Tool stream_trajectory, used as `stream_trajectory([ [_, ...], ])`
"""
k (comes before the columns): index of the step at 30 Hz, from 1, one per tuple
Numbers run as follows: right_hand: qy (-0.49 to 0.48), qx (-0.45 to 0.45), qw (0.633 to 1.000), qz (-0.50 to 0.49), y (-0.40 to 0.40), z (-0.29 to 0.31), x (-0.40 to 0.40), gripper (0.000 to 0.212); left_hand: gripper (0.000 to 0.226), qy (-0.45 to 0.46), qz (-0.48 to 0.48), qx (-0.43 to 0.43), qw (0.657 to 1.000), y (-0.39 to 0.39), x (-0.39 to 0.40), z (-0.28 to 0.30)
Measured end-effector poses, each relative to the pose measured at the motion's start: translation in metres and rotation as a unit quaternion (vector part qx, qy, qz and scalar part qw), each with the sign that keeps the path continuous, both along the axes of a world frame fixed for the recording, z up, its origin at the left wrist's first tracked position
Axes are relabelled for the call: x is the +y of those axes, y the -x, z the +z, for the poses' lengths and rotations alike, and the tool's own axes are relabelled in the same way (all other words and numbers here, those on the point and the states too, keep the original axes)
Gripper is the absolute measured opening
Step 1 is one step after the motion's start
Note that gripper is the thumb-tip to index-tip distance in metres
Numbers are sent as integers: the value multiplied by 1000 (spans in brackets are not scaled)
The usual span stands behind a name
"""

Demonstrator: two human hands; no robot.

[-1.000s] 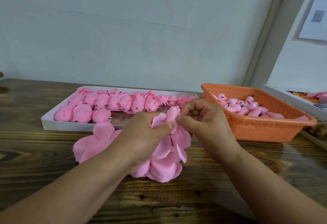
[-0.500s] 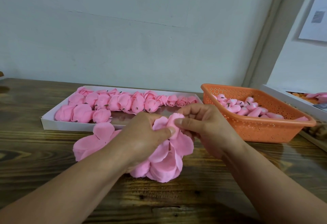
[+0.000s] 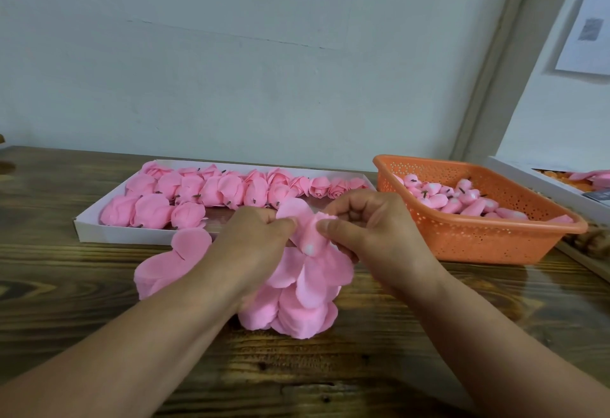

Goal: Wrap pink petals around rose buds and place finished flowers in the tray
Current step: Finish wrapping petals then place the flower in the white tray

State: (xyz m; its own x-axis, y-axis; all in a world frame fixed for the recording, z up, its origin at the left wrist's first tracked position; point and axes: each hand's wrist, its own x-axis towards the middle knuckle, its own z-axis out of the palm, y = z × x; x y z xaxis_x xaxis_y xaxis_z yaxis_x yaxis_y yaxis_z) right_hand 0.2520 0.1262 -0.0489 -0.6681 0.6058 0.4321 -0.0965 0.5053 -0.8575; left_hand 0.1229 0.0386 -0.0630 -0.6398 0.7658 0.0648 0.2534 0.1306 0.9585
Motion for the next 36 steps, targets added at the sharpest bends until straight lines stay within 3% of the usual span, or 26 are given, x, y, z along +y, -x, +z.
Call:
stream_trajectory([
  [4, -60, -36, 997, 24, -2, 4, -4, 18, 31, 8, -5, 41, 999, -4, -3, 1],
  [8, -73, -75, 993, 49, -6, 7, 0, 8, 36, 23, -77, 94, 992, -11, -7, 5],
  [15, -39, -77, 996, 39, -6, 4, 5, 11, 37, -7, -122, 105, 987, -16, -14, 13],
  [19, 14, -85, 994, 69, -7, 5, 6, 23, 38, -11, -144, 111, 983, -14, -13, 12],
  [22, 44, -79, 993, 72, -8, 5, 7, 13, 43, -11, -158, 69, 985, -16, -12, 10],
  [26, 74, -39, 996, 44, -8, 5, 11, 16, 41, -6, -167, -145, 975, -14, -9, 9],
  [36, -14, -52, 999, 4, -6, 4, 9, 17, 23, -18, -195, -237, 951, -14, -10, 5],
])
